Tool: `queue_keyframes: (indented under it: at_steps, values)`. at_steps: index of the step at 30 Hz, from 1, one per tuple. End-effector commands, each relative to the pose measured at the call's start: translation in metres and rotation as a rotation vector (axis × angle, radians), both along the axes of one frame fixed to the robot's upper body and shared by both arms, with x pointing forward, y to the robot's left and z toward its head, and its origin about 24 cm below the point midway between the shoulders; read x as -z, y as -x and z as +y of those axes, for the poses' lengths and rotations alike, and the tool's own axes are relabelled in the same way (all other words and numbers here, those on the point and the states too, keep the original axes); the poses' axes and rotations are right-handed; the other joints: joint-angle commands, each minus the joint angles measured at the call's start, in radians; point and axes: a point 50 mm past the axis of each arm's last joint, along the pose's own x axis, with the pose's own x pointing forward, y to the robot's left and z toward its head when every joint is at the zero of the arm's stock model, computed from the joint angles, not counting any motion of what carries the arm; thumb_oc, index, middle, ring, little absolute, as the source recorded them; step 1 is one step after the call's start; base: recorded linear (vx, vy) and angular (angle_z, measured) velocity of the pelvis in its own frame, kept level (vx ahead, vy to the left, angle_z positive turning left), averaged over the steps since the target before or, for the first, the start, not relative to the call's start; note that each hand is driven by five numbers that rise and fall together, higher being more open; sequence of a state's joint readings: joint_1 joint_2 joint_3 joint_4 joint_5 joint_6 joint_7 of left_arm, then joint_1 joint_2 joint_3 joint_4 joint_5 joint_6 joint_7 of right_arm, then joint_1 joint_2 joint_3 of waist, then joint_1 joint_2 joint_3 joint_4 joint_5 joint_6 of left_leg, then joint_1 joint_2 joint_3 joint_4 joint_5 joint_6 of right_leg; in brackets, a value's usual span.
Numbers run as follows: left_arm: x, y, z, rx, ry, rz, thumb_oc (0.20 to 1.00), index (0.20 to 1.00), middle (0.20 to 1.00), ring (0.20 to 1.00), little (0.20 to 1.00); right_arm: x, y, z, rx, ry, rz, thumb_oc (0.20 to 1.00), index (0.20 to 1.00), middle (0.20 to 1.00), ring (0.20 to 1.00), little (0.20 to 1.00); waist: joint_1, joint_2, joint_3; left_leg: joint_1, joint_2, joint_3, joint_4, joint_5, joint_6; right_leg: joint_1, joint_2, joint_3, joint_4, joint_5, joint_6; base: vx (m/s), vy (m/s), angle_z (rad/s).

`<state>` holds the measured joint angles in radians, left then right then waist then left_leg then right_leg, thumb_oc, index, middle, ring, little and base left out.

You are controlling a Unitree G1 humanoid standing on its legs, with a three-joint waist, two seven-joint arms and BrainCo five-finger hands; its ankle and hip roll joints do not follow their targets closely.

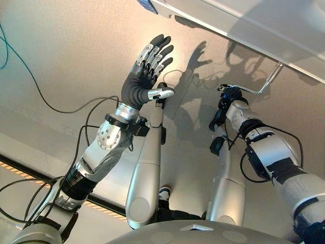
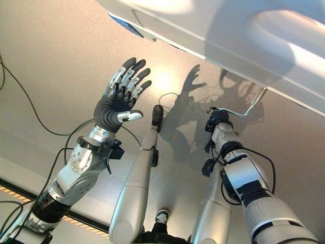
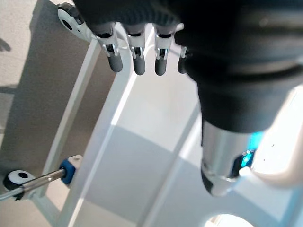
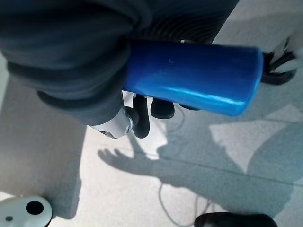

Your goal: Raise the hospital bed

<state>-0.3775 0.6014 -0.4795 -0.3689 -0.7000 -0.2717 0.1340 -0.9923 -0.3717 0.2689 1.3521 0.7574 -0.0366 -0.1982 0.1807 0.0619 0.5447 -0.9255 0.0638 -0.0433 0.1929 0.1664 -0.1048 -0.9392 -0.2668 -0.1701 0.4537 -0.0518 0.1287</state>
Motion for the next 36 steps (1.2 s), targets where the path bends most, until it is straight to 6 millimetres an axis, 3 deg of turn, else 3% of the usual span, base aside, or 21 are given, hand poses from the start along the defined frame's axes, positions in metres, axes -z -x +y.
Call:
queue_keyframes:
  at_steps: [1,6,8,10,13,24,27,31,32,36]
  values:
    - [-0.018,0.021,-0.009,0.084,0.064,-0.129,1.0,1.0,1.0,1.0,1.0,-0.007,0.016,-0.057,0.175,0.053,0.006,0.2,0.2,0.2,0.2,0.2,-0.031,0.071,-0.025,-0.014,0.023,0.046,0.137,-0.145,-0.012,0.012,0.011,0.043,-0.085,0.071,0.059,-0.01,-0.002,-0.16]
    - [-0.015,0.022,-0.009,0.092,0.059,-0.115,1.0,1.0,1.0,1.0,1.0,0.011,0.042,-0.094,0.304,0.032,0.056,0.2,0.2,0.2,0.2,0.2,-0.054,0.079,-0.025,-0.031,0.038,0.062,0.152,-0.148,-0.012,-0.029,0.021,0.064,-0.065,0.067,0.055,-0.01,-0.035,-0.1]
    - [-0.015,0.022,-0.009,0.096,0.058,-0.115,1.0,1.0,1.0,1.0,1.0,0.012,0.046,-0.101,0.325,0.028,0.058,0.2,0.2,0.2,0.2,0.2,-0.057,0.08,-0.025,-0.031,0.04,0.065,0.151,-0.147,-0.013,-0.035,0.023,0.07,-0.064,0.067,0.055,-0.01,-0.025,-0.08]
    - [-0.014,0.022,-0.006,0.086,0.05,-0.114,1.0,1.0,1.0,1.0,1.0,0.013,0.061,-0.124,0.404,0.028,0.064,0.2,0.2,0.2,0.2,0.2,-0.072,0.081,-0.025,-0.034,0.049,0.074,0.151,-0.147,-0.014,-0.055,0.035,0.079,-0.06,0.069,0.053,-0.01,-0.03,-0.05]
    - [-0.013,0.021,-0.005,0.074,0.04,-0.115,1.0,1.0,1.0,1.0,1.0,0.018,0.077,-0.142,0.464,0.03,0.082,0.2,0.2,0.2,0.2,0.2,-0.082,0.078,-0.025,-0.031,0.059,0.086,0.152,-0.148,-0.015,-0.072,0.044,0.088,-0.052,0.068,0.051,-0.01,-0.05,-0.16]
    - [-0.012,0.022,0.006,0.043,0.032,-0.126,1.0,1.0,1.0,1.0,1.0,0.014,0.123,-0.194,0.626,0.077,0.09,0.2,0.2,0.2,0.2,0.2,-0.129,0.058,-0.025,0.019,0.096,0.121,0.134,-0.139,-0.032,-0.079,0.069,0.11,-0.041,0.063,0.051,-0.01,-0.046,-0.06]
    - [-0.012,0.022,0.012,0.021,0.028,-0.127,1.0,1.0,1.0,1.0,1.0,0.007,0.118,-0.193,0.591,0.098,0.012,0.2,0.2,0.2,0.2,0.2,-0.154,0.03,-0.025,0.043,0.11,0.131,0.122,-0.135,-0.039,-0.069,0.081,0.112,-0.048,0.066,0.05,0.0,-0.042,-0.06]
    - [-0.014,0.025,0.023,-0.04,0.032,-0.146,1.0,1.0,1.0,1.0,1.0,-0.001,0.107,-0.169,0.451,0.132,-0.19,0.2,0.2,0.2,0.2,0.2,-0.201,-0.037,-0.025,0.085,0.121,0.14,0.089,-0.122,-0.048,-0.039,0.1,0.114,-0.069,0.074,0.05,0.0,-0.061,-0.13]
    - [-0.014,0.026,0.029,-0.068,0.033,-0.151,1.0,1.0,1.0,1.0,1.0,-0.008,0.113,-0.161,0.403,0.147,-0.299,0.2,0.2,0.2,0.2,0.2,-0.225,-0.064,-0.025,0.101,0.124,0.142,0.078,-0.118,-0.051,-0.022,0.102,0.109,-0.076,0.077,0.05,-0.01,-0.085,-0.2]
    - [-0.015,0.029,0.04,-0.119,0.026,-0.161,1.0,1.0,1.0,1.0,1.0,-0.02,0.128,-0.142,0.331,0.184,-0.434,0.2,0.2,0.2,0.2,0.2,-0.249,-0.095,-0.025,0.137,0.129,0.143,0.061,-0.112,-0.056,0.011,0.104,0.106,-0.088,0.081,0.051,0.0,-0.032,-0.14]
